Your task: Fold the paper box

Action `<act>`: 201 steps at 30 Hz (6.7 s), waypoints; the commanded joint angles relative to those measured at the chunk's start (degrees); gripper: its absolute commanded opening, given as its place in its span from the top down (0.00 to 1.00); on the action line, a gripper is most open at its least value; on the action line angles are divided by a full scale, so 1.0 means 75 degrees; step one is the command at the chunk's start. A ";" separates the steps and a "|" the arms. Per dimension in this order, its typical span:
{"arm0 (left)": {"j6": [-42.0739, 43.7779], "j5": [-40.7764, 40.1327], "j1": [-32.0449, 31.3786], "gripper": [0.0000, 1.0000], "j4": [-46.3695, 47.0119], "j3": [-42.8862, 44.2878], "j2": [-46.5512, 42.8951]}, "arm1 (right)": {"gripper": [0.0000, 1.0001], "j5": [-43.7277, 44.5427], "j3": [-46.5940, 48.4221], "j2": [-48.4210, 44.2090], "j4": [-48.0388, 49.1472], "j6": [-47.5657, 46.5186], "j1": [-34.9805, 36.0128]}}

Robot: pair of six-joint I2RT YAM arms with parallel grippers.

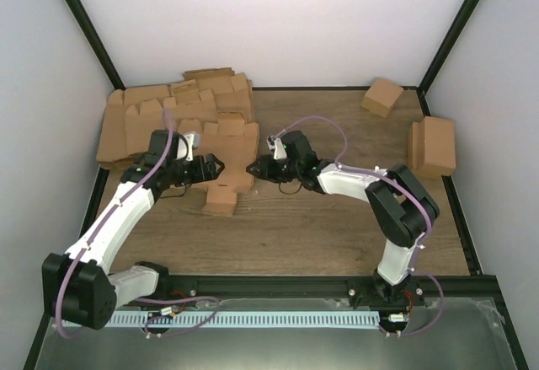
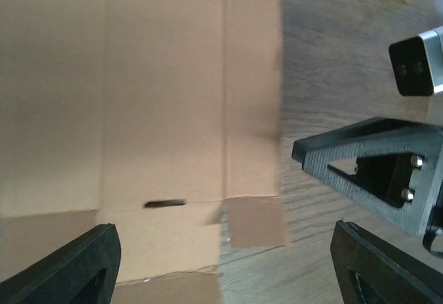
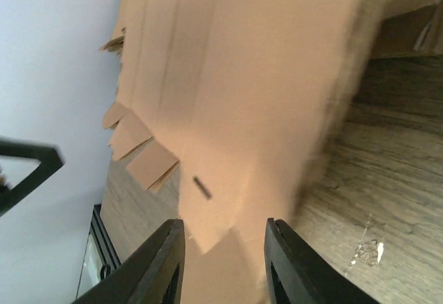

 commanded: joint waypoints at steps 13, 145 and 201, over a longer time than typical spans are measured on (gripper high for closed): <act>0.1619 -0.0466 -0.0858 0.14 -0.0098 0.1014 0.1139 | 0.64 0.0040 -0.0710 -0.0954 0.0681 0.0208 -0.0044; -0.0326 -0.1617 -0.1182 0.48 0.1135 -0.0778 0.2590 | 0.96 -0.1417 -0.2227 0.2826 0.6859 0.1494 -0.0591; -0.0500 -0.4310 -0.2947 0.25 -0.0572 0.1185 0.2020 | 0.99 -0.1925 -0.2845 0.0457 0.6499 -0.0075 0.0029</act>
